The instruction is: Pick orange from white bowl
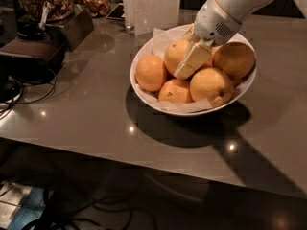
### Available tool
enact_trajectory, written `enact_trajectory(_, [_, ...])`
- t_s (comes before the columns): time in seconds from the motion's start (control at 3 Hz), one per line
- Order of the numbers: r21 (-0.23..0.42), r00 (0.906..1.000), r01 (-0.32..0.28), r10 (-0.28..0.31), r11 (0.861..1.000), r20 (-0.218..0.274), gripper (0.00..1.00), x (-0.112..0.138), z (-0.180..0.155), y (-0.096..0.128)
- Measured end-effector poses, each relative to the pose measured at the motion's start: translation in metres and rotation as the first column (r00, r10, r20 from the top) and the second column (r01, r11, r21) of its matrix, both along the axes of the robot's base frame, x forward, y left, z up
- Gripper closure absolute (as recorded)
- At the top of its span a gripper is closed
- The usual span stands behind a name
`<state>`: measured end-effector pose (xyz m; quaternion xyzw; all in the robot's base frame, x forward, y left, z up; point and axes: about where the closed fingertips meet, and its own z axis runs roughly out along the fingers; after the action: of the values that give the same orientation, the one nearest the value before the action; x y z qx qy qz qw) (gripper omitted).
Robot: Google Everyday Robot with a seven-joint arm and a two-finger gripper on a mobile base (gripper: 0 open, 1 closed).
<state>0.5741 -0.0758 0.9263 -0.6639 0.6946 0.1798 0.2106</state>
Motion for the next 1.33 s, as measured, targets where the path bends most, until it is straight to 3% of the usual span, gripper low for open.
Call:
enact_trajectory(0.67, [0.028, 0.9996, 0.027, -0.027, 0.999, -0.009, 1.00, -0.0029, -0.0039, -0.0022])
enact_trajectory(1.33, [0.052, 0.9995, 0.029, -0.029, 0.998, 0.013, 1.00, -0.0076, 0.0034, -0.0030])
